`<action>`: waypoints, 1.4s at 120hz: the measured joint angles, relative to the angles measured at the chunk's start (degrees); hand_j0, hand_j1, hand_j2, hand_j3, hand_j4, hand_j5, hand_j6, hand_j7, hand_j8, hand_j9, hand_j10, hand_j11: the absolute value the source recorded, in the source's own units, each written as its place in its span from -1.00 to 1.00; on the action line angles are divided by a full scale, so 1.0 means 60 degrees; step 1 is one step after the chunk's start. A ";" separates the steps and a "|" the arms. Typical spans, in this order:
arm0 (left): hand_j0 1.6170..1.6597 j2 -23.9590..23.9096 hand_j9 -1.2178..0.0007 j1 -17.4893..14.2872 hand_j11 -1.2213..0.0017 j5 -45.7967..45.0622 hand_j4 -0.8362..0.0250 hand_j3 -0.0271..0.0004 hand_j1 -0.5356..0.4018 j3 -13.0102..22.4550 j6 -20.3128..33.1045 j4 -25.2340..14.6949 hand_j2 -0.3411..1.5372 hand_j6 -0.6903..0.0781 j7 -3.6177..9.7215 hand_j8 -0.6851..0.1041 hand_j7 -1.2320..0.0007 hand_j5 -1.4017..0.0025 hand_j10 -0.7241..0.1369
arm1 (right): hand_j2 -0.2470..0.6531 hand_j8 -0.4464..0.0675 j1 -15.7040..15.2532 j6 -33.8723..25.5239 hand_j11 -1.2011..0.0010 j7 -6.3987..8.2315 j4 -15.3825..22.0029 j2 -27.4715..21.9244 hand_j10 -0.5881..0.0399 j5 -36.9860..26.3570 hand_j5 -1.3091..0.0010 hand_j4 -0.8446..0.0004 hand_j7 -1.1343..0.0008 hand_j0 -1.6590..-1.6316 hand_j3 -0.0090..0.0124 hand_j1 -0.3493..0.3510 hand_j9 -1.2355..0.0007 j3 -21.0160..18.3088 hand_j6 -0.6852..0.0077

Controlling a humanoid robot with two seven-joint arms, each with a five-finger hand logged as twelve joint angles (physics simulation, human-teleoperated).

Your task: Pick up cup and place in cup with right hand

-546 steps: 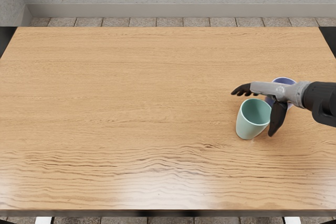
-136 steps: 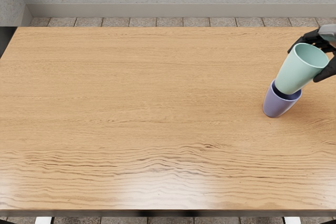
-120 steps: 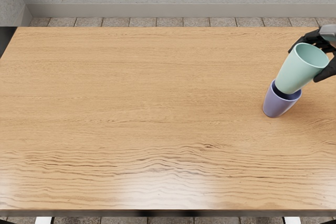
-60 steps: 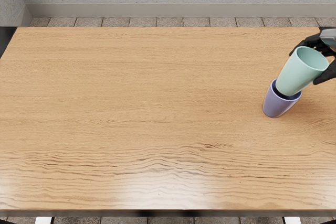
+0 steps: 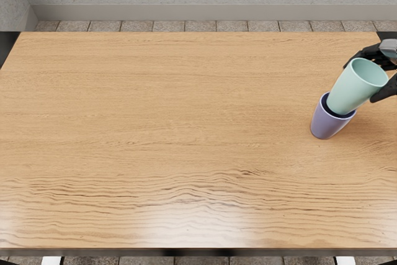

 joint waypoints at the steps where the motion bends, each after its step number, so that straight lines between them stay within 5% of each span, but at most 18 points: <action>1: 0.92 0.0000 0.97 0.0000 0.97 0.0000 0.92 0.96 0.86 0.0000 0.0000 0.0000 -0.63 0.77 -0.0001 0.71 0.98 0.98 0.66 | -0.53 -0.58 -0.0003 -0.0003 0.04 0.0001 -0.0008 0.0014 -0.48 0.0000 0.12 0.16 0.01 -0.93 -0.12 0.42 0.07 -0.0001 0.17; 32: 0.92 0.0000 0.97 0.0000 0.97 0.0000 0.92 0.96 0.86 0.0001 0.0000 0.0000 -0.63 0.77 0.0002 0.71 0.97 0.98 0.66 | -0.56 -0.63 -0.0033 -0.0020 0.15 0.0000 -0.0163 0.0231 -0.35 0.0011 0.22 0.15 0.11 -0.93 -0.16 0.29 0.17 -0.0005 0.08; 74: 0.92 0.0000 0.97 0.0000 0.97 0.0000 0.92 0.96 0.86 0.0000 0.0000 0.0000 -0.63 0.77 0.0002 0.71 0.97 0.98 0.66 | -0.49 0.25 -0.0076 0.0025 0.72 -0.0020 -0.0431 0.0254 0.46 0.0389 0.75 0.70 0.71 -0.93 -0.16 -0.58 0.73 0.0005 0.63; 91: 0.92 0.0000 0.97 0.0000 0.97 0.0000 0.92 0.96 0.86 0.0001 0.0000 0.0000 -0.63 0.77 -0.0001 0.71 0.98 0.98 0.66 | -0.47 0.48 -0.0014 0.0359 0.86 -0.0098 -0.0453 0.0237 0.66 0.1443 0.87 0.84 0.85 -0.93 -0.16 -0.80 0.86 0.0088 0.79; 119: 0.92 0.0000 0.98 0.0000 0.97 0.0000 0.92 0.96 0.86 0.0001 0.0000 0.0000 -0.63 0.77 0.0001 0.71 0.98 0.98 0.66 | -0.45 0.64 0.0345 0.0526 0.95 -0.0314 -0.0431 0.0203 0.79 0.3489 0.96 0.94 0.95 -0.93 -0.16 -0.94 0.96 0.0150 0.90; 136: 0.92 0.0000 0.97 0.0000 0.97 0.0000 0.92 0.96 0.86 0.0002 0.0000 0.0000 -0.63 0.77 0.0002 0.71 0.98 0.98 0.66 | -0.45 0.68 0.0501 0.0541 0.98 -0.0689 -0.0356 0.0255 0.83 0.4646 0.98 0.97 0.98 -0.93 -0.16 -0.97 0.98 0.0153 0.93; 168: 0.92 0.0000 0.97 0.0012 0.97 0.0002 0.92 0.96 0.86 0.0002 0.0000 0.0000 -0.63 0.77 0.0002 0.71 0.98 0.98 0.66 | -0.45 0.71 0.0614 0.0546 0.99 -0.0828 -0.0317 0.0484 0.86 0.5225 0.99 0.99 0.99 -0.93 -0.16 -1.00 0.99 0.0143 0.96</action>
